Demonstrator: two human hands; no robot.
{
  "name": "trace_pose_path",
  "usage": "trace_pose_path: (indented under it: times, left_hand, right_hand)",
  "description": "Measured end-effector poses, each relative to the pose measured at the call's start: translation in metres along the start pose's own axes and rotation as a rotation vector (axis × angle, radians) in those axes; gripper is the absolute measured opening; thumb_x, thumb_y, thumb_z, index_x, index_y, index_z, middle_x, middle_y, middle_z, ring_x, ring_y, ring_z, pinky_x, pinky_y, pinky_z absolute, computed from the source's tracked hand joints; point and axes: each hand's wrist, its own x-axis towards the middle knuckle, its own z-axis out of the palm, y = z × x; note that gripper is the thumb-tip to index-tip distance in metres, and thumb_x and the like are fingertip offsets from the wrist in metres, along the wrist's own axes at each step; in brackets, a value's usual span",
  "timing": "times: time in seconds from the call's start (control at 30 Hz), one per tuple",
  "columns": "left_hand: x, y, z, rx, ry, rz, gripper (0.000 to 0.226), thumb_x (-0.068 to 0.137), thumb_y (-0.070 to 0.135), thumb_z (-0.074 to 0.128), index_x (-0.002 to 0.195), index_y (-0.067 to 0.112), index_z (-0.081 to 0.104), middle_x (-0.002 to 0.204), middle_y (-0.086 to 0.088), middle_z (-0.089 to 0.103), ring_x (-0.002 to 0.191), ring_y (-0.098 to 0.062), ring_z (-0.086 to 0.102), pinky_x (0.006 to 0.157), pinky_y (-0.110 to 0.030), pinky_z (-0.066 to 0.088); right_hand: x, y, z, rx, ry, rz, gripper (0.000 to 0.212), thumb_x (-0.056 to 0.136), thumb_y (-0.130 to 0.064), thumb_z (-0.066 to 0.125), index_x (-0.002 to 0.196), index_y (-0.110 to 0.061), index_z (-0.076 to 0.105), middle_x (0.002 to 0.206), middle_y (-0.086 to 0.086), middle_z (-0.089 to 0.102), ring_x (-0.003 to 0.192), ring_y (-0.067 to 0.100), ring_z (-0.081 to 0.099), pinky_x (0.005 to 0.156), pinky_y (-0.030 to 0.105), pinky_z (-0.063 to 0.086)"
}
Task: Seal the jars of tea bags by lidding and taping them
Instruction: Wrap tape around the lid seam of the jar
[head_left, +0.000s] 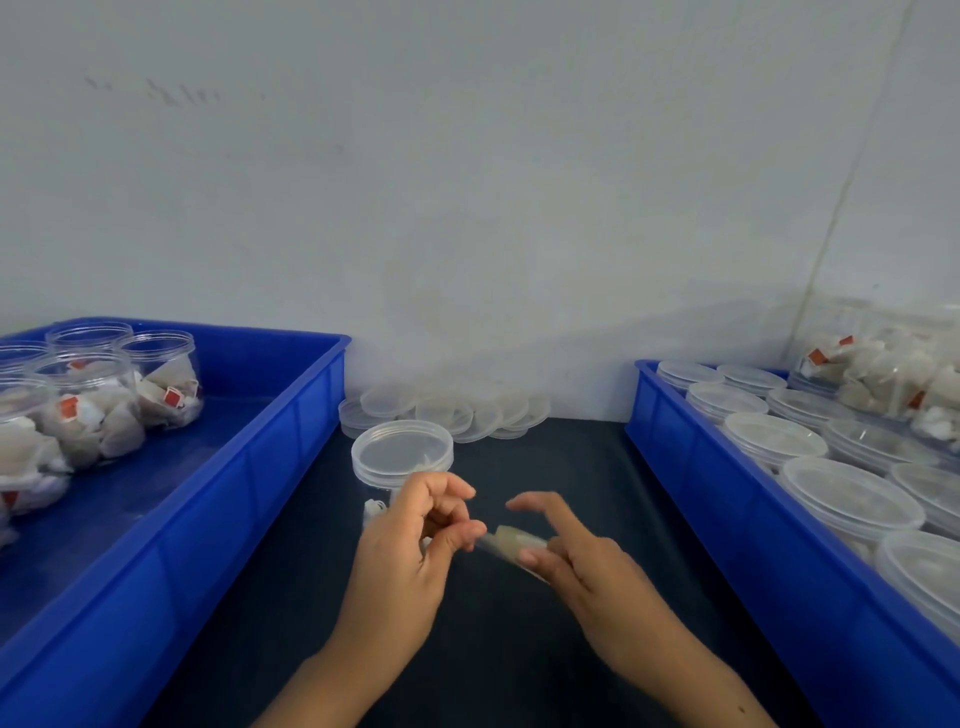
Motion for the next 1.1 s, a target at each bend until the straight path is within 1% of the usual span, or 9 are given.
trace_pose_path:
  times: [0.17,0.3,0.47,0.57,0.67,0.73,0.8,0.9,1.1]
  left_hand:
    - [0.001,-0.002,-0.005,0.008,0.014,0.073,0.03,0.087,0.005,0.065,0.103,0.028,0.055,0.078,0.009,0.062,0.074,-0.012,0.065,0.071,-0.024,0.053]
    - [-0.001,0.0,-0.006,0.056,0.013,0.22,0.027,0.086,0.021,0.059,0.11,0.033,0.055,0.08,0.011,0.06,0.078,-0.007,0.063,0.076,-0.012,0.049]
    - [0.003,-0.011,-0.013,0.261,0.101,0.389,0.021,0.091,0.027,0.064,0.11,0.024,0.055,0.081,0.013,0.061,0.08,0.002,0.058,0.078,-0.006,0.045]
    - [0.005,-0.015,-0.015,0.313,0.257,0.43,0.024,0.092,0.026,0.052,0.115,0.019,0.051,0.103,0.013,0.055,0.093,0.003,0.052,0.085,-0.01,0.044]
    - [0.007,-0.025,-0.019,0.233,0.378,0.271,0.055,0.085,0.039,0.063,0.129,0.016,0.041,0.131,0.002,0.042,0.121,-0.002,0.042,0.101,-0.013,0.035]
    - [0.007,-0.033,-0.021,0.069,0.264,0.048,0.084,0.071,0.056,0.076,0.135,0.031,0.028,0.141,0.006,0.034,0.13,0.005,0.034,0.104,-0.009,0.03]
    - [0.008,-0.042,-0.019,-0.086,0.113,-0.114,0.104,0.053,0.053,0.086,0.133,0.047,0.019,0.143,0.013,0.034,0.131,0.007,0.034,0.106,-0.015,0.035]
    - [0.01,-0.056,-0.013,-0.074,0.069,-0.137,0.107,0.059,0.032,0.092,0.129,0.061,0.016,0.137,0.017,0.044,0.126,0.002,0.046,0.098,-0.015,0.041]
    - [0.014,-0.061,-0.022,-0.206,0.094,-0.174,0.093,0.06,0.054,0.079,0.138,0.053,0.027,0.121,0.023,0.06,0.113,0.002,0.059,0.092,-0.025,0.052]
  right_hand:
    - [0.002,-0.007,0.003,-0.146,0.007,-0.046,0.024,0.1,-0.052,0.026,0.117,-0.051,0.042,0.069,-0.01,0.052,0.062,0.008,0.05,0.06,0.025,0.041]
    - [0.003,-0.009,0.004,-0.332,0.086,-0.039,0.026,0.1,-0.051,0.02,0.112,-0.044,0.042,0.083,-0.013,0.054,0.071,0.007,0.055,0.066,0.024,0.046]
    - [0.002,-0.007,0.004,0.092,0.122,0.02,0.02,0.099,-0.032,0.047,0.083,-0.038,0.058,0.085,-0.009,0.056,0.075,0.003,0.052,0.067,0.019,0.041]
    - [0.006,-0.011,0.005,0.1,0.231,0.016,0.02,0.096,-0.031,0.05,0.077,-0.033,0.056,0.078,-0.012,0.053,0.068,0.003,0.049,0.061,0.02,0.039]
    - [0.012,-0.015,-0.002,-0.021,0.282,-0.014,0.017,0.093,-0.038,0.049,0.077,-0.035,0.054,0.087,-0.016,0.052,0.076,0.003,0.052,0.063,0.023,0.047]
    - [0.018,-0.02,-0.009,-0.082,0.286,-0.044,0.021,0.09,-0.047,0.043,0.075,-0.036,0.052,0.088,-0.016,0.052,0.08,0.003,0.052,0.063,0.024,0.048]
    - [0.025,-0.026,-0.012,-0.116,0.278,-0.058,0.027,0.089,-0.055,0.036,0.076,-0.036,0.05,0.092,-0.019,0.049,0.083,0.0,0.051,0.062,0.02,0.044]
    - [0.037,-0.035,-0.013,-0.121,0.253,-0.056,0.021,0.091,-0.053,0.044,0.077,-0.039,0.052,0.104,-0.023,0.042,0.086,-0.002,0.051,0.064,0.017,0.041]
    - [0.05,-0.051,-0.018,-0.248,0.236,-0.038,0.035,0.087,-0.064,0.043,0.071,-0.034,0.052,0.115,-0.032,0.036,0.071,0.003,0.057,0.056,0.015,0.037]
